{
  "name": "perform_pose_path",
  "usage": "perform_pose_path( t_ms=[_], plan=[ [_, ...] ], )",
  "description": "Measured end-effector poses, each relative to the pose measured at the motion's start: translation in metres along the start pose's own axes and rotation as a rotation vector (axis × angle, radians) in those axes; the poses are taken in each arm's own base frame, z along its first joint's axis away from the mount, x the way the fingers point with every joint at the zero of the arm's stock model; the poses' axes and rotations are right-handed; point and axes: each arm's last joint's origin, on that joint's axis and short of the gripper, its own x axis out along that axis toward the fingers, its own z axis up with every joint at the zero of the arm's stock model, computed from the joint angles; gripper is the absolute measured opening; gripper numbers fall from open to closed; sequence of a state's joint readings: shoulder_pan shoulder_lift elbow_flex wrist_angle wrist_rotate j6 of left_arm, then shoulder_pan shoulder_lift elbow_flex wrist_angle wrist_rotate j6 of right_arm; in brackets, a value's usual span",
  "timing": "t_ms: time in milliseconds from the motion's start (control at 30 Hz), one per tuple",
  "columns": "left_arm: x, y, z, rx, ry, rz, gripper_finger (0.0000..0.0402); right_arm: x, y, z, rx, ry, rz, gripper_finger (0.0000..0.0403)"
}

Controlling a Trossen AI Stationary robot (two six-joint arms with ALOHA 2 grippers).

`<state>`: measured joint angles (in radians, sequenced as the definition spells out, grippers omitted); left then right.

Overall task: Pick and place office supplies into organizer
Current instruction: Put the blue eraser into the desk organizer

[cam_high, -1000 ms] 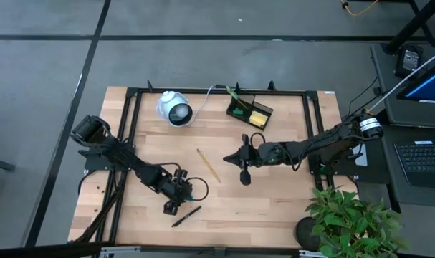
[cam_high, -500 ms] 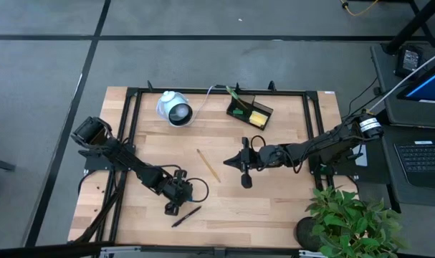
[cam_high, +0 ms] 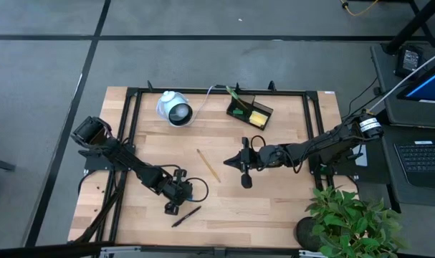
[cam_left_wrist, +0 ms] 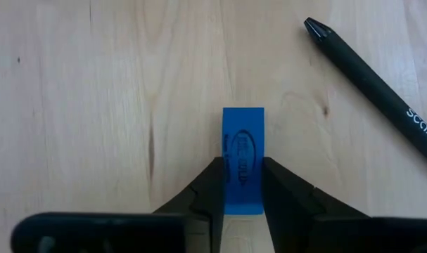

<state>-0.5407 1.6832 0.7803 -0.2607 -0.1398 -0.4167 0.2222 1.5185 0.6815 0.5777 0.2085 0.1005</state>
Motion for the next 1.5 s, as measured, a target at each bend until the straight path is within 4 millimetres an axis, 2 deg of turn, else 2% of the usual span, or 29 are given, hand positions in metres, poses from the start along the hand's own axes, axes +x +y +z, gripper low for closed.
perform_pose_path(
  t_ms=[267,533,733,867,1133,1267,1500],
  plan=[
    [-0.015,0.0,0.0,0.034,-0.009,-0.043,0.0069,0.0,0.0,-0.001,-0.003,0.007,-0.001,0.0016],
    [-0.05,0.007,0.011,0.045,-0.151,-0.036,0.0068,0.0,-0.002,0.003,0.013,-0.029,-0.004,0.0016],
    [-0.078,0.019,0.018,0.09,-0.313,0.144,0.0068,0.0,-0.001,0.011,0.192,-0.103,0.016,0.0017],
    [-0.09,0.025,0.021,0.134,-0.373,0.251,0.0068,0.0,0.0,0.011,0.252,-0.099,0.058,0.0029],
    [-0.091,0.043,0.033,0.207,-0.412,0.421,0.0067,0.0,0.0,0.013,0.269,-0.116,0.066,0.0093],
    [-0.092,0.056,0.039,0.215,-0.429,0.498,0.0067,0.001,-0.002,0.016,0.332,-0.122,0.061,0.0124],
    [-0.096,0.073,0.052,0.262,-0.484,0.562,0.0067,0.01,-0.012,0.03,0.406,-0.117,0.022,0.0134]
  ],
)
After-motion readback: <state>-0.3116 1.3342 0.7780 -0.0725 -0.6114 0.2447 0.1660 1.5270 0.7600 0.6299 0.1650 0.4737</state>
